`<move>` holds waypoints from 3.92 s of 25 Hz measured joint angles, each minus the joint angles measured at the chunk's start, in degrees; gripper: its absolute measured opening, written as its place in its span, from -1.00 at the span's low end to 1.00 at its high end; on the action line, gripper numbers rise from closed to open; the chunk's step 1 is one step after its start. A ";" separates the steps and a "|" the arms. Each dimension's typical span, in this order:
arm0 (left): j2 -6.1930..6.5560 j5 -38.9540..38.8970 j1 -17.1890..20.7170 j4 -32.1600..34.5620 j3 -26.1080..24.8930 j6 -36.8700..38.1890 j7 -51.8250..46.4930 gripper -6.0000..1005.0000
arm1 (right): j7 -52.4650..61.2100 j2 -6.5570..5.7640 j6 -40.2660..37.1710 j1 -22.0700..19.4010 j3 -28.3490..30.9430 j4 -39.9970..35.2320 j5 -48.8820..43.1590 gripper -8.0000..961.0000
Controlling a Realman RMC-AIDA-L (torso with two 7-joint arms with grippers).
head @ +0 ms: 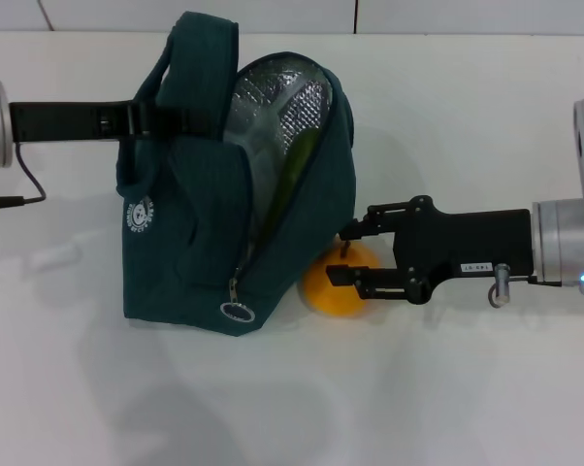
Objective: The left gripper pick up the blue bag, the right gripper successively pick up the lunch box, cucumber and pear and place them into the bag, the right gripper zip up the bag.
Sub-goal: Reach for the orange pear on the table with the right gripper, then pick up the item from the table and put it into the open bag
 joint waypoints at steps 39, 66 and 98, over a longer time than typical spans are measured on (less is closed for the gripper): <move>0.19 -0.35 0.41 -0.01 0.00 -0.44 0.06 -0.91 | -2.51 -0.86 -0.65 -0.97 -0.35 -2.97 2.47 -0.91; -0.32 -3.16 0.40 0.00 0.31 -0.09 0.06 -0.91 | -5.84 -0.07 -13.68 7.07 16.52 0.28 11.49 -0.89; -0.43 -3.16 0.34 0.00 0.32 -0.09 0.09 -0.91 | -11.07 0.00 0.54 9.96 0.47 4.37 22.18 -0.73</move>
